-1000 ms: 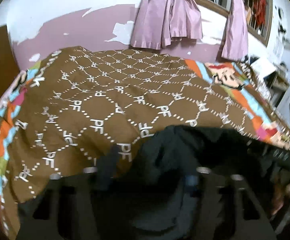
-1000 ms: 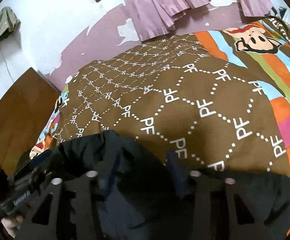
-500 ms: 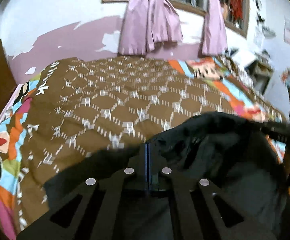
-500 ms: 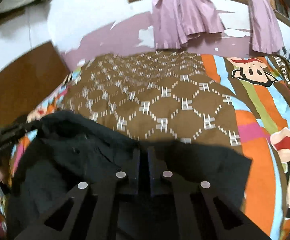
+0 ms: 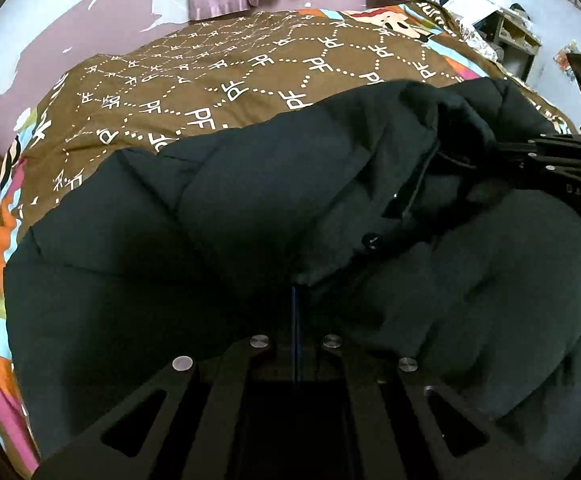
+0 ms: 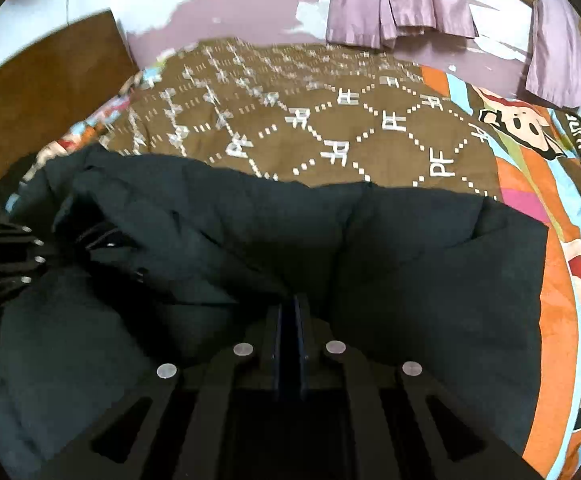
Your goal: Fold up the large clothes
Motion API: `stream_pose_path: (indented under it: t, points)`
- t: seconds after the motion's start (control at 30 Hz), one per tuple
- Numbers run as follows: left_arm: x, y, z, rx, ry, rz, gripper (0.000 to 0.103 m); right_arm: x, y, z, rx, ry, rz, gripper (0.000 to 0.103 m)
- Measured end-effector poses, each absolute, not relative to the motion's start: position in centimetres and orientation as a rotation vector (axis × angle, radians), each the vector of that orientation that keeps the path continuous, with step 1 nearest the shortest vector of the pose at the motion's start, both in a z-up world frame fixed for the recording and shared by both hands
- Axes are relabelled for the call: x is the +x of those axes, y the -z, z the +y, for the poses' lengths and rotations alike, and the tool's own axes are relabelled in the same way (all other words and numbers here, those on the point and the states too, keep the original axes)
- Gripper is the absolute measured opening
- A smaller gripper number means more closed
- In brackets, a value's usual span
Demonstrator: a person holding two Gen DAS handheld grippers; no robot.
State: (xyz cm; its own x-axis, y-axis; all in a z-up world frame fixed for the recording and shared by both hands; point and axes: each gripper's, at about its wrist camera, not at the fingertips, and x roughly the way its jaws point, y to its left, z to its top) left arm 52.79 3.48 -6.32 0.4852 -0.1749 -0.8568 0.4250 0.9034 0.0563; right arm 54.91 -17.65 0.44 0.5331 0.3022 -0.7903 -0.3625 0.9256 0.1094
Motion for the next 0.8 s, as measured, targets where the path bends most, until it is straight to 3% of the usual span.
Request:
stream_pose_path:
  t: [0.13,0.37,0.53,0.6,0.7,0.8]
  points:
    - [51.7,5.0,4.2,0.235,0.432,0.948,0.000,53.9,-2.3,-19.4,0.022,-0.432,0.888,0.016]
    - [49.3,-0.3,6.7,0.111,0.485,0.722,0.000,53.9,-7.6,-22.7,0.231,-0.468,0.753,0.044]
    - [55.4,-3.7,5.8,-0.087,0.425,0.687,0.000,60.2,-8.6,-22.7,0.465,-0.461,0.767,0.043]
    - [59.0,-3.5,5.1,-0.183,0.405,0.756,0.000,62.9,-7.3,-21.7,0.585,-0.500,0.833,0.029]
    - [62.4,-2.2,4.0,-0.271,0.445,0.841,0.000,65.2,-5.5,-19.5,0.621,-0.557,0.940,0.018]
    - [62.9,-0.6,2.1,-0.242,0.554,0.910,0.000,65.4,-4.2,-16.8,0.469,-0.591,1.058,0.012]
